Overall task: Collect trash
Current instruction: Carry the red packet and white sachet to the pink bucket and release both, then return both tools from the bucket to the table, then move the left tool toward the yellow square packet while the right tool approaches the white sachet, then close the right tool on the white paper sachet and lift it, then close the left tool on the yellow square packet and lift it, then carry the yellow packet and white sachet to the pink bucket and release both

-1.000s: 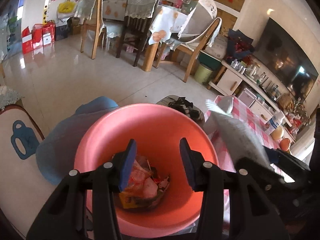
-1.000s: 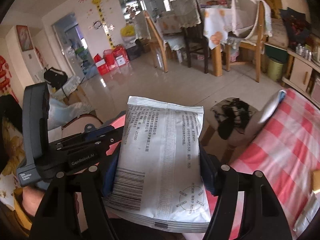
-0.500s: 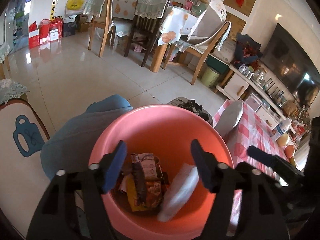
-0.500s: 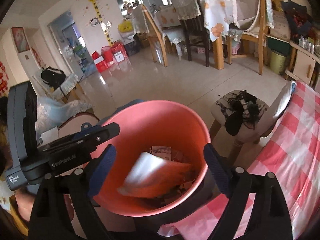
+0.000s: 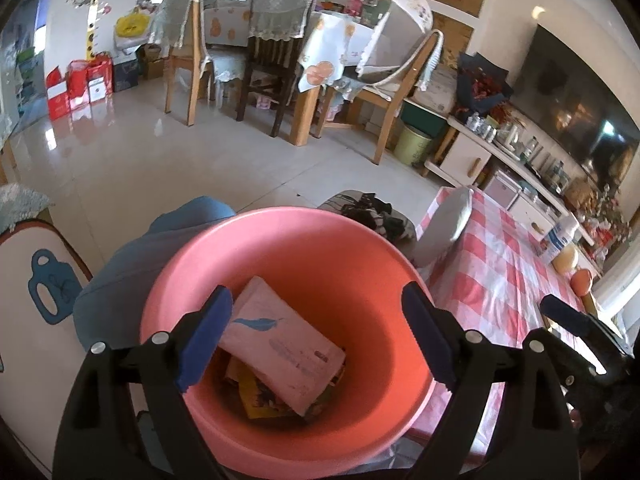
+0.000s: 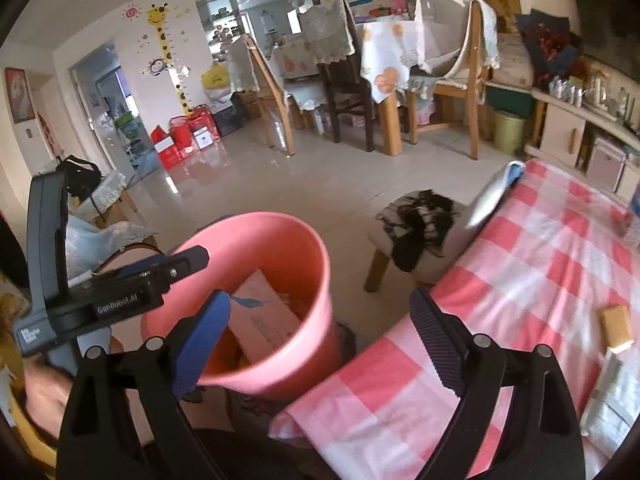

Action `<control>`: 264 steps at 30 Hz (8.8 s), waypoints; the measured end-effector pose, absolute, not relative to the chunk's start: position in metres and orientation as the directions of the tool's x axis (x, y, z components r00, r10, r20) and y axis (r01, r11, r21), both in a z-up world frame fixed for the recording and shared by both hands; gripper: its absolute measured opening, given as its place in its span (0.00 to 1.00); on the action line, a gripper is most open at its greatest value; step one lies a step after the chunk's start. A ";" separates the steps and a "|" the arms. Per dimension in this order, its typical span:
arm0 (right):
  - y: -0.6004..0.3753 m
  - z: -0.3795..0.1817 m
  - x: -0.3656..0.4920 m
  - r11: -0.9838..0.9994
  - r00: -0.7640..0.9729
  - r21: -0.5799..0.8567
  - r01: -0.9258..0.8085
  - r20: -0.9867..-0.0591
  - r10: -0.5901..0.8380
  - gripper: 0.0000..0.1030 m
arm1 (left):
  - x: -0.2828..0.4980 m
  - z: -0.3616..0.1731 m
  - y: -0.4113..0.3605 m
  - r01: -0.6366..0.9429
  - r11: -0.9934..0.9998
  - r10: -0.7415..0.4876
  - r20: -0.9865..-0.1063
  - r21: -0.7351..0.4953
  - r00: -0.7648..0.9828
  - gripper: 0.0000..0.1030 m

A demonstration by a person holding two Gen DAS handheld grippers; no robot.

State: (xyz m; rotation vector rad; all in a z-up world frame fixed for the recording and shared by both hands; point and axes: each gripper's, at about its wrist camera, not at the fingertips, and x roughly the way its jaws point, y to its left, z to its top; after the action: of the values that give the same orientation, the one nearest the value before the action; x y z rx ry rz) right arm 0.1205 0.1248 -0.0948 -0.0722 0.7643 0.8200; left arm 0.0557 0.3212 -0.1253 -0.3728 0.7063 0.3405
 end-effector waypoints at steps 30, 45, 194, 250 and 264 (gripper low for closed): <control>0.005 -0.062 0.103 0.788 0.597 0.177 -0.589 -0.563 0.572 0.91 | 0.079 -0.080 0.188 -0.250 0.968 0.198 -0.641 0.011 0.742 0.95; -0.070 -0.066 0.114 0.828 0.649 0.226 -0.513 -0.528 0.547 0.91 | 0.096 -0.078 0.127 -0.175 0.980 0.195 -0.646 0.096 0.738 0.95; -0.204 -0.202 0.232 0.923 0.497 0.099 -0.371 -0.819 0.287 0.76 | 0.301 -0.212 -0.064 0.071 0.996 -0.086 -0.797 -0.055 0.598 0.90; -0.271 -0.182 0.233 0.918 0.587 0.346 -0.191 -0.710 0.390 0.74 | 0.287 -0.191 -0.036 0.203 0.964 -0.263 -0.742 -0.173 0.617 0.59; -0.249 -0.159 0.209 0.925 0.655 0.328 -0.191 -0.659 0.369 0.74 | 0.246 -0.160 -0.011 0.191 0.956 -0.292 -0.683 -0.222 0.669 0.59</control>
State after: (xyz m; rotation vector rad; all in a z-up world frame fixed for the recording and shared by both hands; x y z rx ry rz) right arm 0.2089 -0.2490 -0.1595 0.2393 0.7963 0.3208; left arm 0.2459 -0.0113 -0.1602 -0.1362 0.7927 -0.2733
